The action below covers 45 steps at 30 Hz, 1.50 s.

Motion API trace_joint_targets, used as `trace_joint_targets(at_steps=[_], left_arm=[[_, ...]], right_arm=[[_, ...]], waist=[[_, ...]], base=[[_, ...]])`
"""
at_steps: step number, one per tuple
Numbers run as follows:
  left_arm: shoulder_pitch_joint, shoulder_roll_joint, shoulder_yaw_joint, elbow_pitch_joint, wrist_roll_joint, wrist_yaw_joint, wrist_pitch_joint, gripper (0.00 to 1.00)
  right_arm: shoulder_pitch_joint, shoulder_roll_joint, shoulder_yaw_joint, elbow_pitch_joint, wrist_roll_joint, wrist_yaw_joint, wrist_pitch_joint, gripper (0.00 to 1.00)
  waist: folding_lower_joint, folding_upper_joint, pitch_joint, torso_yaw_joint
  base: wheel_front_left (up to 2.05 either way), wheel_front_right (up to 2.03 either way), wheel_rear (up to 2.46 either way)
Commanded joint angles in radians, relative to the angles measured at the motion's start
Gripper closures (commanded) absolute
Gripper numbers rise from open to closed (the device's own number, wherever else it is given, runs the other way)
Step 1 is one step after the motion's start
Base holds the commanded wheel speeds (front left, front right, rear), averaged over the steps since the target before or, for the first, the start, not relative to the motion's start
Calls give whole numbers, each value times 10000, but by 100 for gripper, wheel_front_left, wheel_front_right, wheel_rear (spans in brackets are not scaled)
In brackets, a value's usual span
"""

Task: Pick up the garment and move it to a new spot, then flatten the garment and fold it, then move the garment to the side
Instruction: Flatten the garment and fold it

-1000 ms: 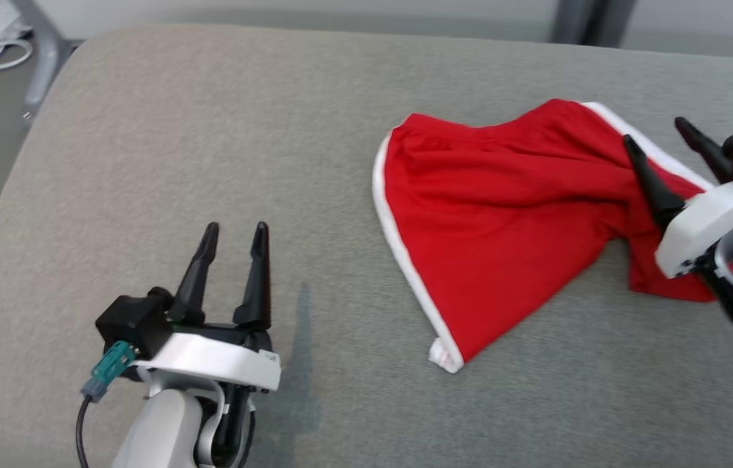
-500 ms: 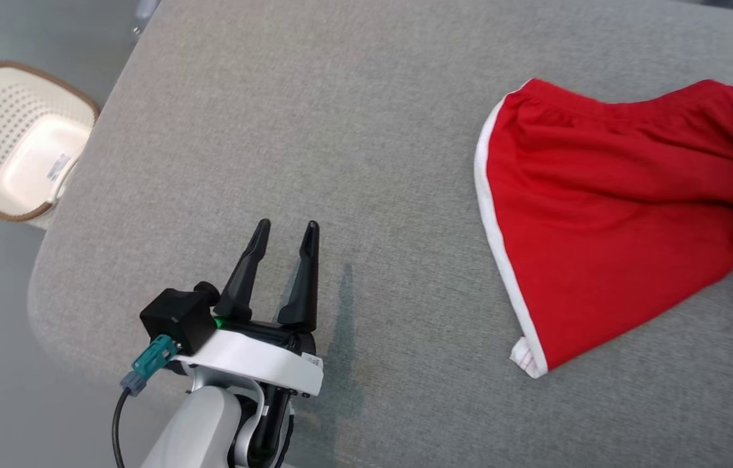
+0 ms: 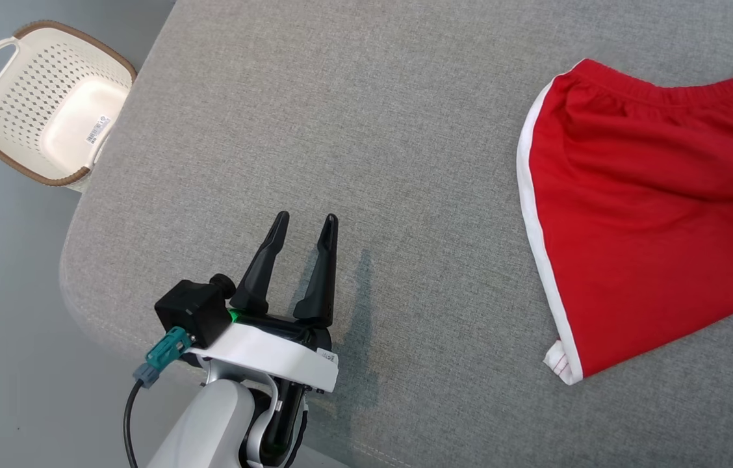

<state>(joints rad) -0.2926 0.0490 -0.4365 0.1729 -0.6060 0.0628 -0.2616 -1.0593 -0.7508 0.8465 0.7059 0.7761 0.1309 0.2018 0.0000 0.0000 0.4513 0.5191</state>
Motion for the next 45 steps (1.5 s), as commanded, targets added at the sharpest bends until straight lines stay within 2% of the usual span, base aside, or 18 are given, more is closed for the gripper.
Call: trace_joint_targets(at_steps=[1,9,15,23,24,25,26,31,38,45], left_arm=[[-157,38,23,15,5,41,-42,0],[-167,39,-134,-60,-129,67,-42,0],[139,39,-39,-270,-204,212,-41,0],[514,36,176,-672,-285,449,-42,0],[553,36,189,-707,-290,449,-42,0],[572,36,197,-732,-293,472,-41,0],[585,37,208,-754,-305,494,-42,0],[572,39,203,-638,-293,487,-42,0],[212,42,80,-212,-16,186,-41,0],[95,40,602,54,521,28,-41,0]], right_arm=[[-338,-97,156,-78,-124,-3,-381,100],[-1569,336,935,216,-690,-3,-1967,100],[-2541,1370,1578,998,-986,-3,-2887,100],[-3404,2560,2603,2640,-1230,-3,-3332,100],[-3499,2637,2683,2893,-1246,-3,-3361,95],[-3606,2701,2766,3148,-1338,-3,-3409,22],[-3626,2801,2792,3474,-1277,-3,-3288,0],[-3436,3129,3010,4189,-1039,-3,-3441,0],[-2820,2899,3060,4285,-465,-3,-4146,0],[-2212,2983,2481,3621,126,-3,-4644,0]], waist=[[0,0,-41,33],[0,0,-133,325],[0,0,-118,425],[0,0,-71,473],[0,0,-62,476],[0,0,-58,478],[0,0,-64,477],[0,0,-240,420],[0,0,-956,179],[0,0,-1569,-1201]], base=[[0,0,0],[0,0,0],[0,0,0],[0,0,0],[0,0,0],[0,0,0],[0,0,0],[0,0,0],[0,0,0],[0,0,0]])
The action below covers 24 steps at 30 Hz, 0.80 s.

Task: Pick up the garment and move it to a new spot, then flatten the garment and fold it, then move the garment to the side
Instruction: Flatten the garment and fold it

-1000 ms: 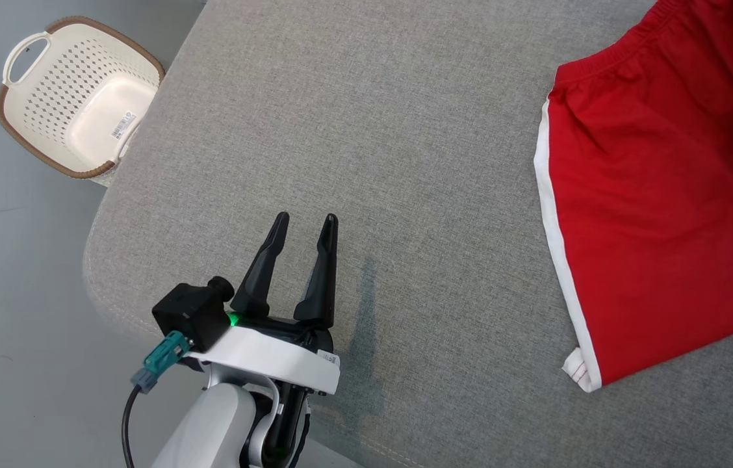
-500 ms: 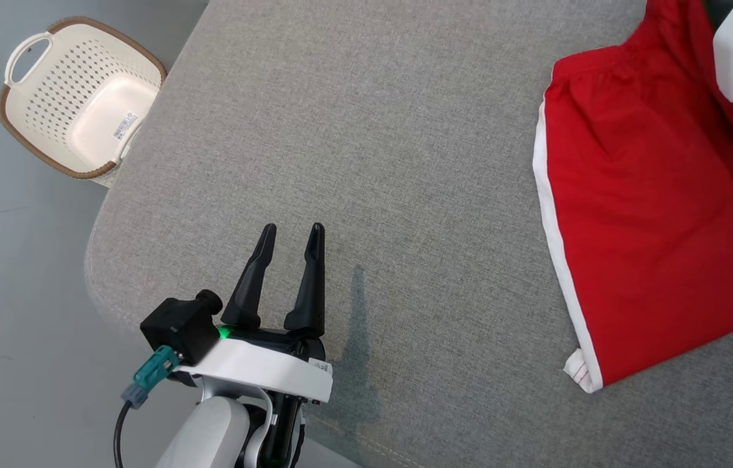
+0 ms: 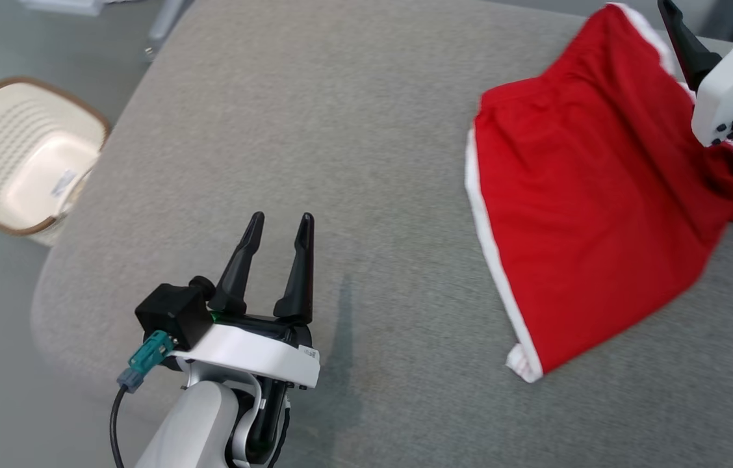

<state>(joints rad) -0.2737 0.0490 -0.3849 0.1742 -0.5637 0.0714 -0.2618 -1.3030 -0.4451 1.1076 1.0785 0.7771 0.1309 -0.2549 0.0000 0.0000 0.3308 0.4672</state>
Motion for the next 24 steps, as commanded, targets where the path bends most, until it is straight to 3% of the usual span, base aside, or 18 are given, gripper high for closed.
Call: trace_joint_targets(at_steps=[1,6,13,18,24], left_arm=[[-89,45,173,68,167,-87,-39,0],[-4,42,408,159,404,-179,-39,0],[333,43,740,413,718,-351,-41,0],[554,43,863,675,971,-461,-41,0],[741,37,465,1325,1079,-685,-39,0]], right_arm=[[366,-56,-233,-258,143,-3,-105,0],[1069,-376,-1188,-1189,41,-3,-110,0],[3453,-686,-3890,-2922,-764,-3,-108,0],[5565,-211,-5967,-4145,-1567,-3,-110,0],[7468,625,-7753,-5285,-2752,-2,-109,0]], waist=[[0,0,-442,-891],[0,0,-709,-1627],[0,0,-1224,-2630],[0,0,-1469,-3131],[0,0,-1607,-3479]], base=[[0,0,0],[0,0,0],[0,0,0],[0,0,0],[0,0,0]])
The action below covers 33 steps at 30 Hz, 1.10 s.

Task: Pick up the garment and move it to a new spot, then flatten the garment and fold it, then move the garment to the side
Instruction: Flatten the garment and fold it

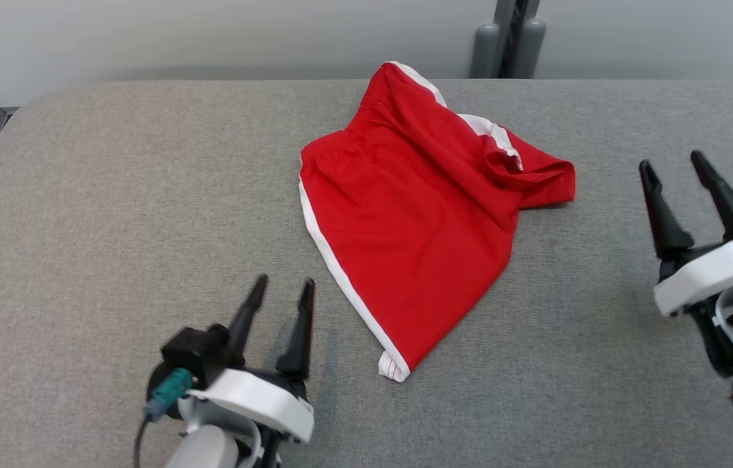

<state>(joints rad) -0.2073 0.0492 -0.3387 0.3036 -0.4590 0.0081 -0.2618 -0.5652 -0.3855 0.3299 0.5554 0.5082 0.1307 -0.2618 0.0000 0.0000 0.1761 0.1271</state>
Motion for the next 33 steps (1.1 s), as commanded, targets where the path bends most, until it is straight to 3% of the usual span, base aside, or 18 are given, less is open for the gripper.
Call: trace_joint_targets(at_steps=[1,8,16,33], left_arm=[[129,38,-196,245,-68,-148,-39,0],[-65,41,-1610,1506,-139,-635,715,0],[-104,205,-2771,1494,27,-1175,1453,0],[-892,129,-3418,2767,548,-520,1589,0]], right_arm=[[322,171,-200,-197,-215,-1,-42,0],[1176,833,-1004,-787,-1036,-1,-41,0],[1423,1173,-1458,-1068,-1346,-1,112,0],[1222,1274,-1714,-1395,-1613,-1,295,0]], waist=[[0,0,-72,-126],[0,0,-57,-404],[0,0,9,-617],[0,0,440,-1132]], base=[[0,0,0],[0,0,0],[0,0,0],[0,0,0]])
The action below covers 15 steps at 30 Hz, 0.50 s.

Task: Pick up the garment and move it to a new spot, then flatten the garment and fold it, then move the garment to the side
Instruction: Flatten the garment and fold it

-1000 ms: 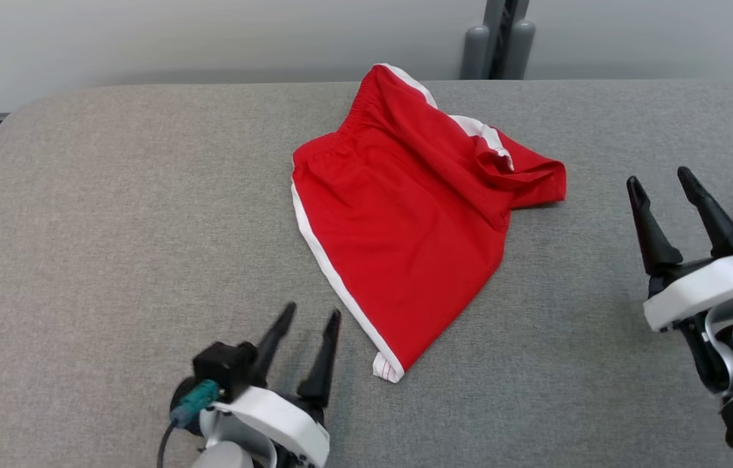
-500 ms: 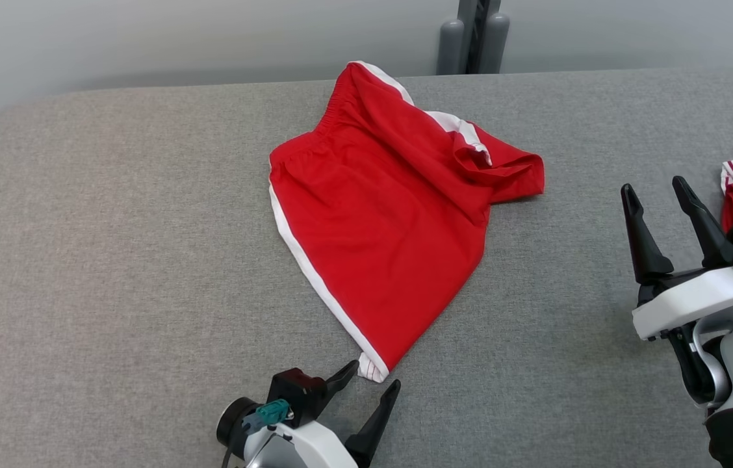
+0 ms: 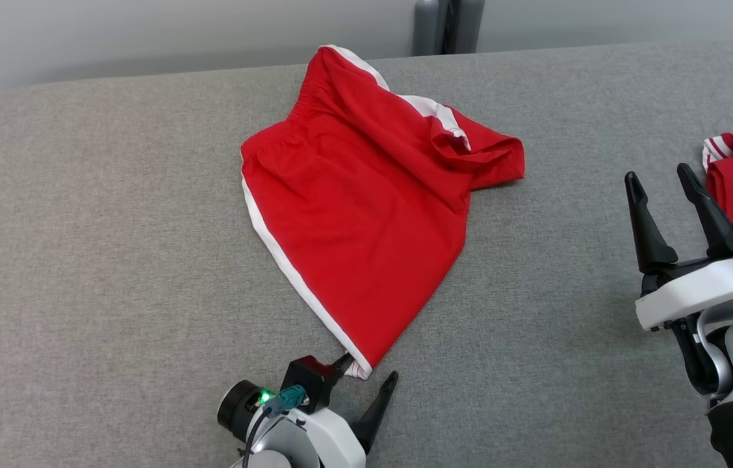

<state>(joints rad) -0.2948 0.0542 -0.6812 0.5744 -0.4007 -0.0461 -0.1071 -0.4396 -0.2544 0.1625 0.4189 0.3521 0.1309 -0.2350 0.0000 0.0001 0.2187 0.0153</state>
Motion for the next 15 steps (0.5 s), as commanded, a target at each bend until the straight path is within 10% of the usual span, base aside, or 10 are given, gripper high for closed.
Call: trace_joint_targets(at_steps=[1,5,6,7,8,15], left_arm=[[-80,69,-7,156,-59,89,40,0],[-307,48,-65,497,-183,311,106,0],[-353,40,-103,538,-229,278,127,19],[-390,29,-113,525,-344,191,79,74],[-407,19,-110,475,-528,54,31,100],[-741,5,-811,-1440,-3128,-787,-115,100]], right_arm=[[-48,-28,-49,-50,-63,-3,36,0],[-68,16,-46,-89,-90,-3,40,0],[-75,27,-41,-98,-95,-3,43,0],[-85,37,-37,-102,-95,-3,47,0],[-98,46,-38,-103,-94,-3,48,0],[-112,109,-69,11,-71,-3,20,0]], waist=[[0,-1,46,-43],[0,-1,128,-147],[0,-1,140,-170],[0,-1,149,-195],[0,-1,160,-216],[0,-1,81,-325]], base=[[0,0,0],[0,0,0],[0,0,0],[0,0,0],[0,0,0],[0,0,0]])
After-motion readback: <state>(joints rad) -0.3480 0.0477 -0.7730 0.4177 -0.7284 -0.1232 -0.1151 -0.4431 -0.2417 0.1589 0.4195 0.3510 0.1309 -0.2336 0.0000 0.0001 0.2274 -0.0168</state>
